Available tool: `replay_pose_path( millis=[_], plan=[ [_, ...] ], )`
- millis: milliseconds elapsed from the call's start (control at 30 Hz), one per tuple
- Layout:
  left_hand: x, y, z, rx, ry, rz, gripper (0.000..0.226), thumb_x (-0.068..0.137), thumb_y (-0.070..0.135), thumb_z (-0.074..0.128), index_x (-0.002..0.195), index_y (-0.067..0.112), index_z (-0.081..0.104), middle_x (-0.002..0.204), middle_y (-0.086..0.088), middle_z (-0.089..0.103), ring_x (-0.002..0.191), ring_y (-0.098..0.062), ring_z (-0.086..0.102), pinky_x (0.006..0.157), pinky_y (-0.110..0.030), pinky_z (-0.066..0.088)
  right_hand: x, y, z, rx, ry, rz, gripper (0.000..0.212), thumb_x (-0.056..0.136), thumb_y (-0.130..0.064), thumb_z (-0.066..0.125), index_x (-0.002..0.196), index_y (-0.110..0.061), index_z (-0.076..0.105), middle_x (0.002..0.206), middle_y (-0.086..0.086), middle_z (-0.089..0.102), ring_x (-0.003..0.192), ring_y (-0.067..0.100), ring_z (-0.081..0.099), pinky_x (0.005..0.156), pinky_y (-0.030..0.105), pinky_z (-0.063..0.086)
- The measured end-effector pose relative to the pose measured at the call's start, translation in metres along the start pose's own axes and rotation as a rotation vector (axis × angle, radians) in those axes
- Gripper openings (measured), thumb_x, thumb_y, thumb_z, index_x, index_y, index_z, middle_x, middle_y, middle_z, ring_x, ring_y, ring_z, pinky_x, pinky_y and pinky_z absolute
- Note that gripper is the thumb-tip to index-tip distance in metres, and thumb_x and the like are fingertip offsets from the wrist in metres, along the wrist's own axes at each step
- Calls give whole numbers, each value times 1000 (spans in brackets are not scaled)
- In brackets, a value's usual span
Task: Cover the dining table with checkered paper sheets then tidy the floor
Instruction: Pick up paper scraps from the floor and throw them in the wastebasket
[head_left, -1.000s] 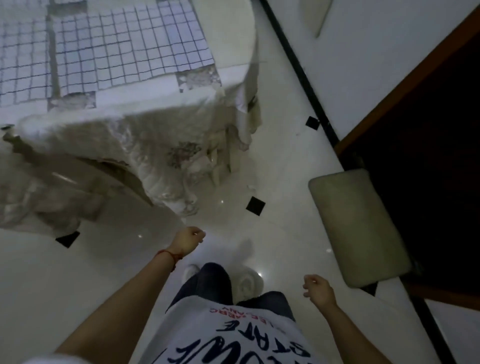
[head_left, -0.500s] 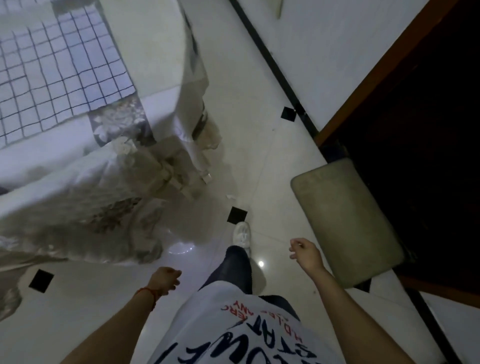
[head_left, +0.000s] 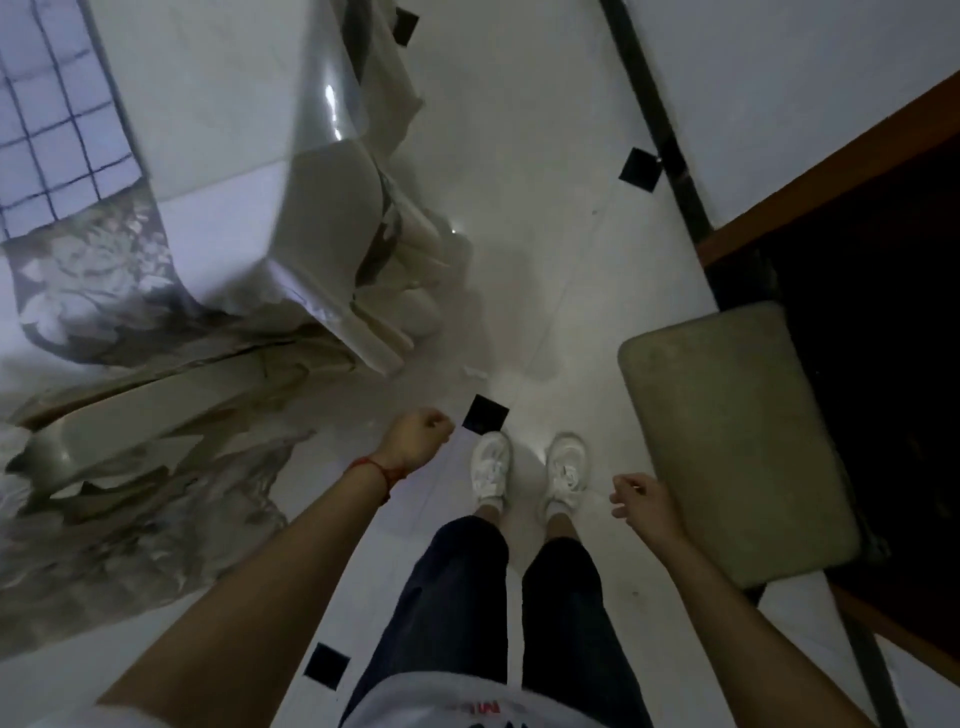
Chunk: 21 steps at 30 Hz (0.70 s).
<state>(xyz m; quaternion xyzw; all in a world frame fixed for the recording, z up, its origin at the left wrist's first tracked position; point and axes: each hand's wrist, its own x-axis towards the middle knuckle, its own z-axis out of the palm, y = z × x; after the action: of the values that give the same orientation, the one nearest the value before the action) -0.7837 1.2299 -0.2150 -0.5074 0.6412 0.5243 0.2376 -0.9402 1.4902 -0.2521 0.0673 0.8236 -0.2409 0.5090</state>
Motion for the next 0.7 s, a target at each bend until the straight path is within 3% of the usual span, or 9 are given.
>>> replay_pose_path(
  millis=[167,333,433,600,700],
  plan=[
    [98,-44,31,-23,19,-119,28,94,18,47,98,-3,65,95,-12,63,86,-20,54,76,-24,39,102,-12,52,-171,-110,-54,26,93,-18,50,110,-4,63,109,18,66,97,32,62,75,25,42],
    [191,-111,76,-11,-3,-253,27,94,19,48,96,-1,66,103,-19,67,86,-24,58,79,-27,44,226,-32,113,-442,-215,-227,31,94,-21,49,121,-8,59,119,16,63,108,29,58,84,25,43],
    [245,-147,104,-14,-9,-289,28,94,19,47,100,-1,65,105,-18,67,93,-28,60,81,-26,45,308,-38,153,-535,-255,-298,34,93,-27,50,123,-13,56,119,14,63,108,28,58,82,24,41],
    [320,-185,139,24,-10,-271,29,93,22,48,104,1,65,108,-16,67,99,-31,61,85,-28,45,419,-39,234,-484,-192,-377,42,91,-33,54,128,-12,51,123,14,60,111,28,56,86,28,42],
    [353,-204,152,-27,32,-279,26,92,23,50,98,4,67,104,-15,68,96,-30,62,84,-30,47,461,-37,289,-555,-146,-540,48,92,-31,52,135,-12,43,133,15,51,119,30,50,92,35,43]
  ],
)
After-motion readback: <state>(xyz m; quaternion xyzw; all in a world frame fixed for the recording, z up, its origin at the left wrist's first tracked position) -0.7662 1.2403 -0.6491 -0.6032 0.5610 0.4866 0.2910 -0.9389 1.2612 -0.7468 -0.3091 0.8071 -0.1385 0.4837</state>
